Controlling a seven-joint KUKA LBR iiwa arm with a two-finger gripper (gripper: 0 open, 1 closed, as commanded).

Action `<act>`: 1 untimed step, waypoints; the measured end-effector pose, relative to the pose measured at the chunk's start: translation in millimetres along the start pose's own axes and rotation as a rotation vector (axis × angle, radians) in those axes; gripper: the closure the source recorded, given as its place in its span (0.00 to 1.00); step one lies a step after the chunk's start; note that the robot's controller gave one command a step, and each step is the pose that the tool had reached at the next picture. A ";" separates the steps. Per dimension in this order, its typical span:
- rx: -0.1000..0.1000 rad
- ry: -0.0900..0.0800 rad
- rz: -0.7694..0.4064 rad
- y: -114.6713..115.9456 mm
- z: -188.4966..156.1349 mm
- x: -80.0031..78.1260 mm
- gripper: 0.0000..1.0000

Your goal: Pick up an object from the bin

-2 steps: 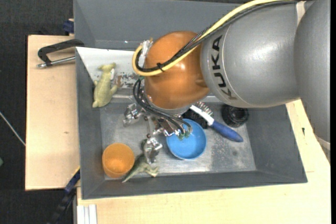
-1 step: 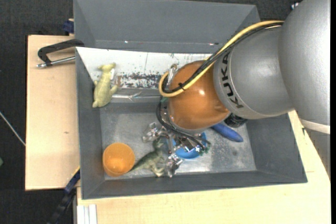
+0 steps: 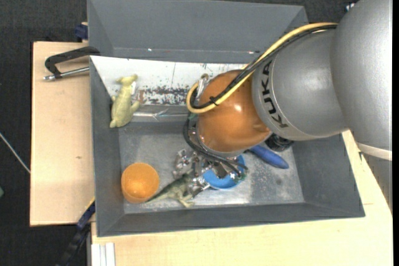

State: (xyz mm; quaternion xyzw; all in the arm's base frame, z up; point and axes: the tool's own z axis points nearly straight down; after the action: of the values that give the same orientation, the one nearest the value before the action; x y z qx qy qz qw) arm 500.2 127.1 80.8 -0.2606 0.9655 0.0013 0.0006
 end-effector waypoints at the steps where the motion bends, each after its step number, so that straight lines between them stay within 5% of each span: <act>1: 0.006 -0.012 -0.001 -15.9 -102.0 -4.5 1.00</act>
Offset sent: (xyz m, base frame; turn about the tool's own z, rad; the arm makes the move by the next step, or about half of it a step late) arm 0.0088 -0.0126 0.0967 -0.0028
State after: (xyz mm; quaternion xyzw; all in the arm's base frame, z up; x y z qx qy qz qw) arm 512.0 115.4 182.8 -0.2610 0.9653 0.0000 0.0071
